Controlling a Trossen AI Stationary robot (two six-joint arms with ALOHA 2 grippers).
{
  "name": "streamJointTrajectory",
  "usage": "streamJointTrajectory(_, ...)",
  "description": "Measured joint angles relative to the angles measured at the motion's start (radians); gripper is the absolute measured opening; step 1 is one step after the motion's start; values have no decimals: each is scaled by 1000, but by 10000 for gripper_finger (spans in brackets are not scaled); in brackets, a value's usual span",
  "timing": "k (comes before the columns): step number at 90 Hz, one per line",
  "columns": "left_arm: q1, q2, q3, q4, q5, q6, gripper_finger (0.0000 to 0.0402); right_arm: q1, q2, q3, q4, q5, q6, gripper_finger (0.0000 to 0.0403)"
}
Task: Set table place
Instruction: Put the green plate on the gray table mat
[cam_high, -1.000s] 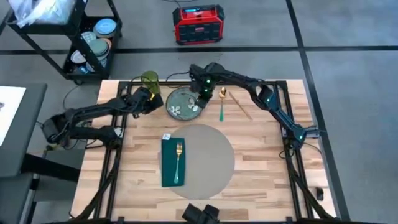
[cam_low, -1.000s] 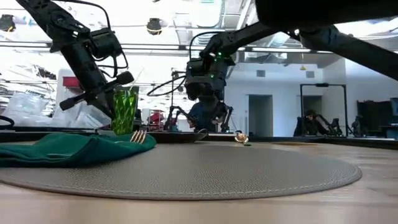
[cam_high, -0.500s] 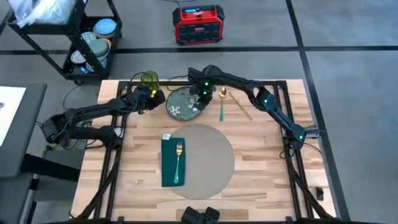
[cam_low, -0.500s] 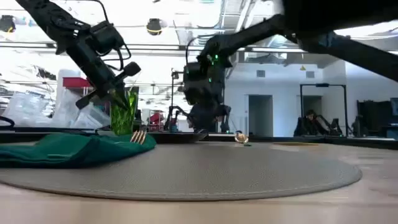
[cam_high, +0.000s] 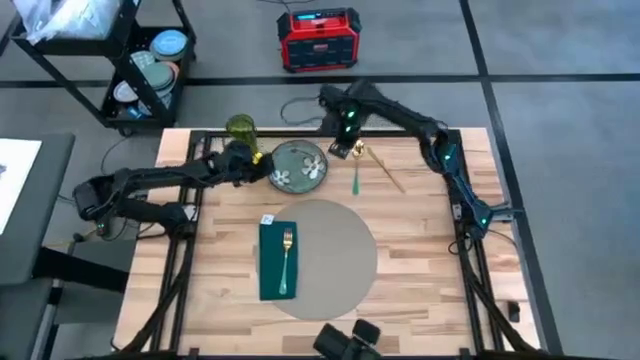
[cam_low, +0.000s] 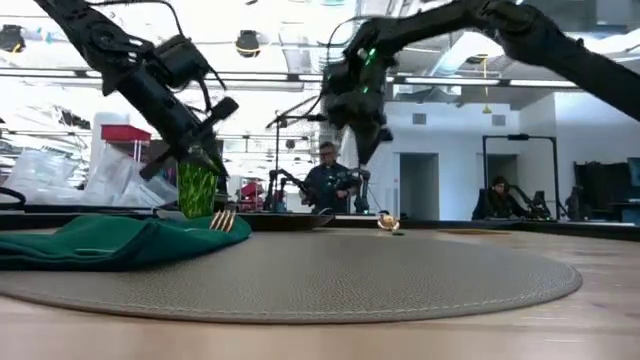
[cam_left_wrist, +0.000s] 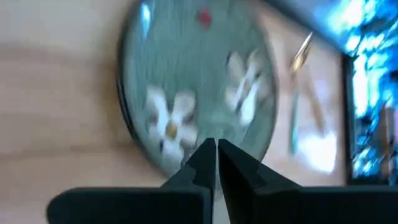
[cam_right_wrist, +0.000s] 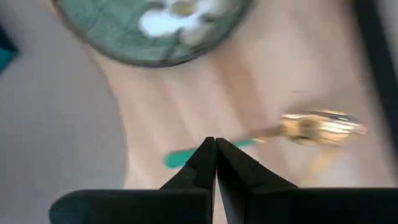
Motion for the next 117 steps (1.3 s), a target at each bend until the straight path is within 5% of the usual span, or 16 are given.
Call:
streamJointTrajectory(18,-67,194,269,7,12,189,0,-37,-120,0,-1,9,5,0)
streamJointTrajectory(36,-49,392,556,-475,16,433,0,-56,-192,-3,-16,32,6,0)
streamJointTrajectory(49,-46,521,707,-625,17,606,0,-78,-215,-2,-9,66,4,0)
streamJointTrajectory(89,-8,744,922,-777,-8,706,0,-77,-215,-2,-60,69,-16,0)
streamJointTrajectory(117,-7,804,923,-821,129,705,0,-69,-230,-2,-71,69,-19,0)
